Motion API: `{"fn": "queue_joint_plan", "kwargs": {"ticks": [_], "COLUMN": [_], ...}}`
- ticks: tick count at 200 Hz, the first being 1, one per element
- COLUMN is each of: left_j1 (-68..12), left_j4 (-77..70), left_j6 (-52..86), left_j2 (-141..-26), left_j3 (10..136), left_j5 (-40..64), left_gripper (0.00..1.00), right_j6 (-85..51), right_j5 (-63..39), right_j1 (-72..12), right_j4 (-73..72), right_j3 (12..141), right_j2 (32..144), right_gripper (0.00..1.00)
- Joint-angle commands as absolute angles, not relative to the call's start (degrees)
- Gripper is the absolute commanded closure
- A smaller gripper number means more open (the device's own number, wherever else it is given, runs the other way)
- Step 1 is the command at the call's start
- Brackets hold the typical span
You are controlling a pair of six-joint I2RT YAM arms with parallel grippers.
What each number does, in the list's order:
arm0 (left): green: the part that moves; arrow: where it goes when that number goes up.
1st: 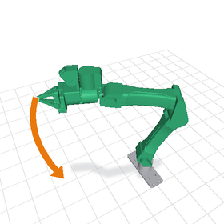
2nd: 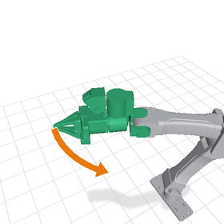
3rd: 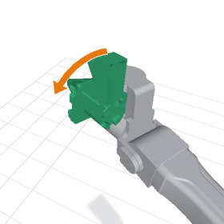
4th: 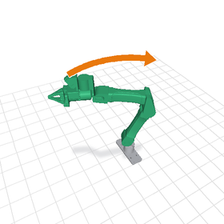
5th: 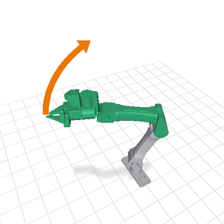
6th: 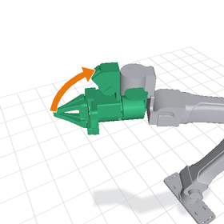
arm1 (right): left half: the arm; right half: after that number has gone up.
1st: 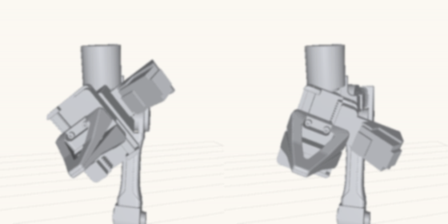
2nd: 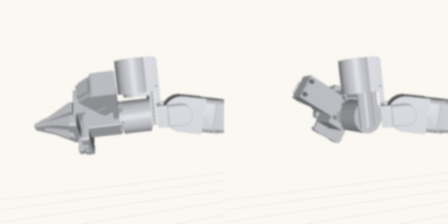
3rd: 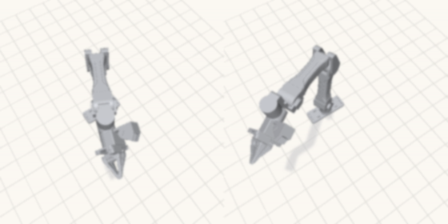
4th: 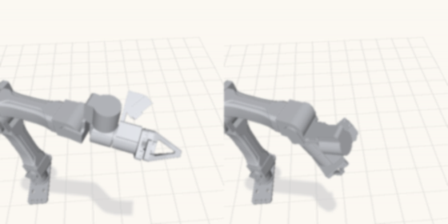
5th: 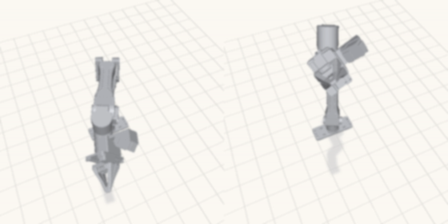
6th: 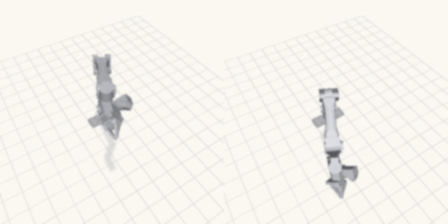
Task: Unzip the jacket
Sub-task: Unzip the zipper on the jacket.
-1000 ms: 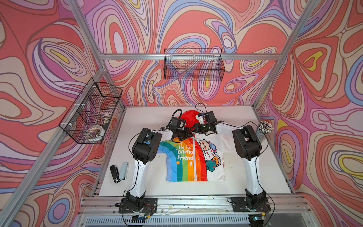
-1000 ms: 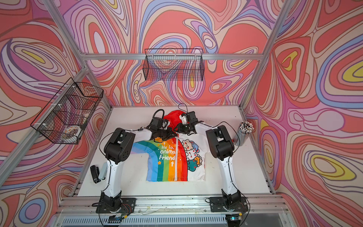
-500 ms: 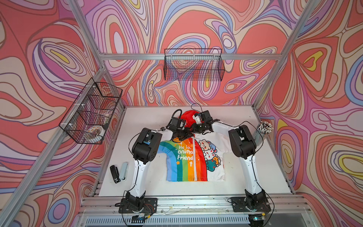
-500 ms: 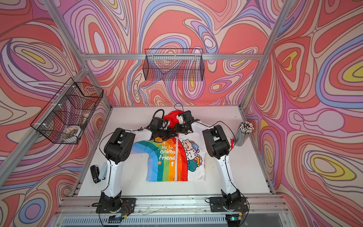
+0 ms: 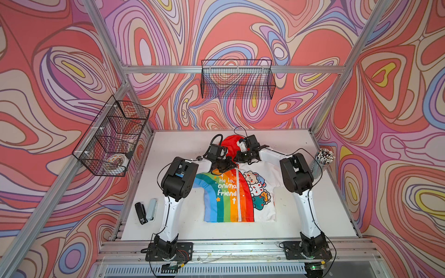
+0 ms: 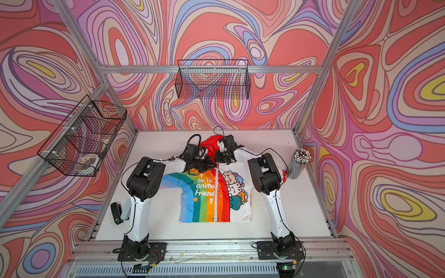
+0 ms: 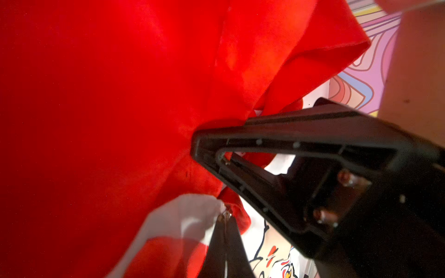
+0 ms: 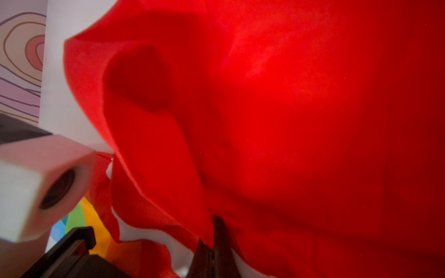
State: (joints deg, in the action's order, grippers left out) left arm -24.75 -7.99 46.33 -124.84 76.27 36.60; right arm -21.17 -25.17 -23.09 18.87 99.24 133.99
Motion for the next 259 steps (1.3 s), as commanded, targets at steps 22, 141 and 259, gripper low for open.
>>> {"fn": "queue_joint_plan", "kwargs": {"ticks": [22,141,259], "left_j1": [-26.2,-28.5,-30.3], "left_j4": [-7.9,-10.4,-9.5], "left_j6": [47.9,49.3,48.6], "left_j2": [-121.5,-118.6,-113.5], "left_j3": [72.4,66.7,62.0], "left_j5": [35.7,34.7,33.1], "left_gripper": [1.00,1.00,1.00], "right_j6": [-20.1,-20.8,-21.0], "right_j5": [-21.3,-18.0,-17.0], "right_j1": [-23.3,-23.2,-22.8], "right_j4": [20.2,21.1,21.1], "right_j3": [101.2,103.1,102.8], "right_j2": [134.7,134.9,135.3], "right_gripper": [1.00,1.00,1.00]}}
